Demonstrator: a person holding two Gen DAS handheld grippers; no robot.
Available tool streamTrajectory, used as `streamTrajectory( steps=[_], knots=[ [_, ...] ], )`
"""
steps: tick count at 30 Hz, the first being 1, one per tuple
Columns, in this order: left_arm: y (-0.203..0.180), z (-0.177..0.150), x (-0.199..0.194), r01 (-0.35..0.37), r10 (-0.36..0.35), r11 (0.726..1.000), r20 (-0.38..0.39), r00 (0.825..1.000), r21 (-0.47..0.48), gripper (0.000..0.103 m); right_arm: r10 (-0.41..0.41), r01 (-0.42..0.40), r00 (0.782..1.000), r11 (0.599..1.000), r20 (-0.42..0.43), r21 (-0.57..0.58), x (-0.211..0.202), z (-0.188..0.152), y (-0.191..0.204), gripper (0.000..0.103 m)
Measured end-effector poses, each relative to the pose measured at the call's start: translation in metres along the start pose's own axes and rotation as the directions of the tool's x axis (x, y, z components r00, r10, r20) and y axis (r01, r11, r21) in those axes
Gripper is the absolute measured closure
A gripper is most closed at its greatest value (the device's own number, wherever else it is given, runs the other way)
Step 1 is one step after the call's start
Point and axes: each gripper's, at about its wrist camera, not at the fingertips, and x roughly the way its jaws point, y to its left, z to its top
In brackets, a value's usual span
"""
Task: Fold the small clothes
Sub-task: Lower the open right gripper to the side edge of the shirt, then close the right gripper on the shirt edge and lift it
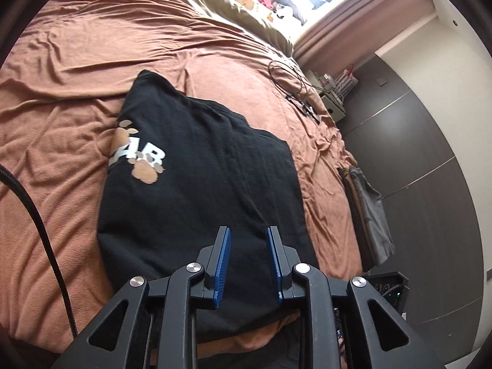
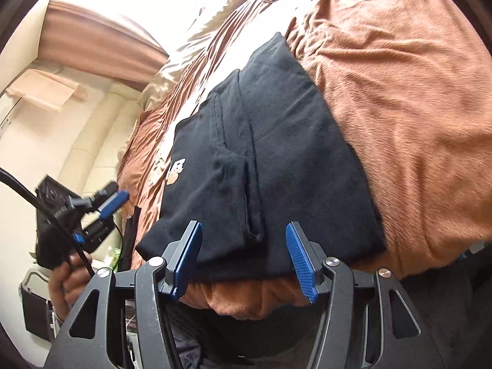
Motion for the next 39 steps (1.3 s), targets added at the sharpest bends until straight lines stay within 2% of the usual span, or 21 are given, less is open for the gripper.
streamTrajectory(
  steps=[6,9,12,13,14,16,23,26,33,39],
  knots=[
    [0.029,-0.003,-0.007,-0.052,0.052,0.998,-0.003,0.999,-0.035,0.079,0.011,-0.011,0.999,1.000,-0.046,-0.009,0.032,0.023,0.004,0.048],
    [0.036,-0.002,0.000,-0.071,0.071,0.996,-0.013,0.997,-0.052,0.079,0.016,-0.017,0.997,1.000,-0.078,-0.014,0.050,0.032,0.010,0.054],
    [0.045,-0.007,0.001,-0.082,0.081,0.994,-0.022,0.997,-0.072,0.079,0.009,-0.010,0.995,1.000,-0.096,-0.010,0.062,0.039,0.010,0.066],
    [0.048,-0.008,0.002,-0.086,0.084,0.993,-0.026,0.996,-0.078,0.079,0.005,-0.006,0.995,1.000,-0.096,-0.002,0.063,0.040,0.010,0.074],
    [0.051,-0.009,0.002,-0.088,0.086,0.993,-0.030,0.996,-0.083,0.079,0.000,0.001,0.995,1.000,-0.097,0.009,0.064,0.043,0.007,0.089],
    [0.053,-0.012,0.003,-0.095,0.092,0.992,-0.038,0.995,-0.086,0.079,-0.014,0.015,0.996,1.000,-0.089,0.014,0.058,0.042,0.005,0.099],
    [0.050,-0.020,0.010,-0.122,0.119,0.991,-0.065,0.991,-0.053,0.079,-0.037,0.034,0.999,0.997,-0.038,-0.073,0.035,0.042,0.026,0.101],
    [0.046,-0.022,0.013,-0.111,0.108,0.993,-0.074,0.991,-0.049,0.079,-0.043,0.042,0.999,0.995,-0.009,-0.090,0.019,0.043,0.031,0.101],
    [0.040,-0.027,0.022,-0.112,0.108,0.993,-0.098,0.989,-0.035,0.078,-0.079,0.081,0.996,0.995,0.040,-0.063,-0.020,0.043,0.009,0.101],
    [0.042,-0.034,0.032,-0.129,0.124,0.991,-0.121,0.985,-0.035,0.078,-0.114,0.115,0.993,0.993,0.026,-0.032,-0.024,0.022,-0.005,0.101]
  ],
)
